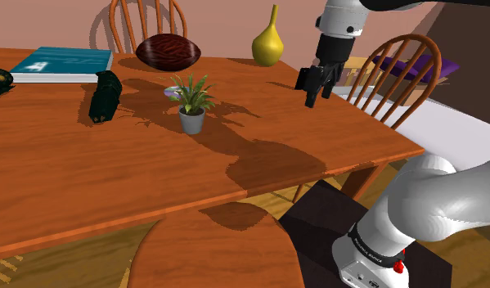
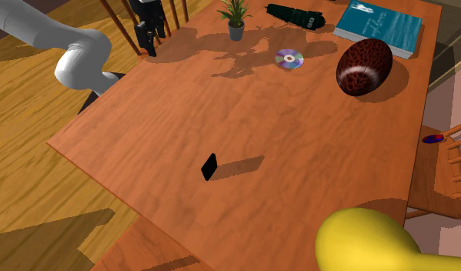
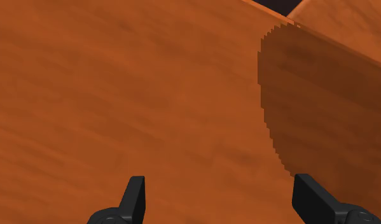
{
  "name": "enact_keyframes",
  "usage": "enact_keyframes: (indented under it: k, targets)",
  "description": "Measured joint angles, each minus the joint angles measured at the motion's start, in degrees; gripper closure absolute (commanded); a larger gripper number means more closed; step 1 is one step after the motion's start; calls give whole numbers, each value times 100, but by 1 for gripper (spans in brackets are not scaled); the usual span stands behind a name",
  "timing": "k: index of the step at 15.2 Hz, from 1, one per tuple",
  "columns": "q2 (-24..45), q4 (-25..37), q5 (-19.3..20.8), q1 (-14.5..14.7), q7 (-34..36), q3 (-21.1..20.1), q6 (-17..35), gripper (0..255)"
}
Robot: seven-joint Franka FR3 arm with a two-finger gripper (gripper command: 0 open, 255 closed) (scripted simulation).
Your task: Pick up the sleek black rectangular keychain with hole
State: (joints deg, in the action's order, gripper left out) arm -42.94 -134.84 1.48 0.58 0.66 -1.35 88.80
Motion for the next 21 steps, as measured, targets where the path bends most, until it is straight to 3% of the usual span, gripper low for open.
enact_keyframes:
  k: [10, 21]
  targets:
    - [1159, 856, 350, -317, -682, 739, 424, 0]
    - [3110, 2662, 252, -649, -1754, 1721, 713, 0]
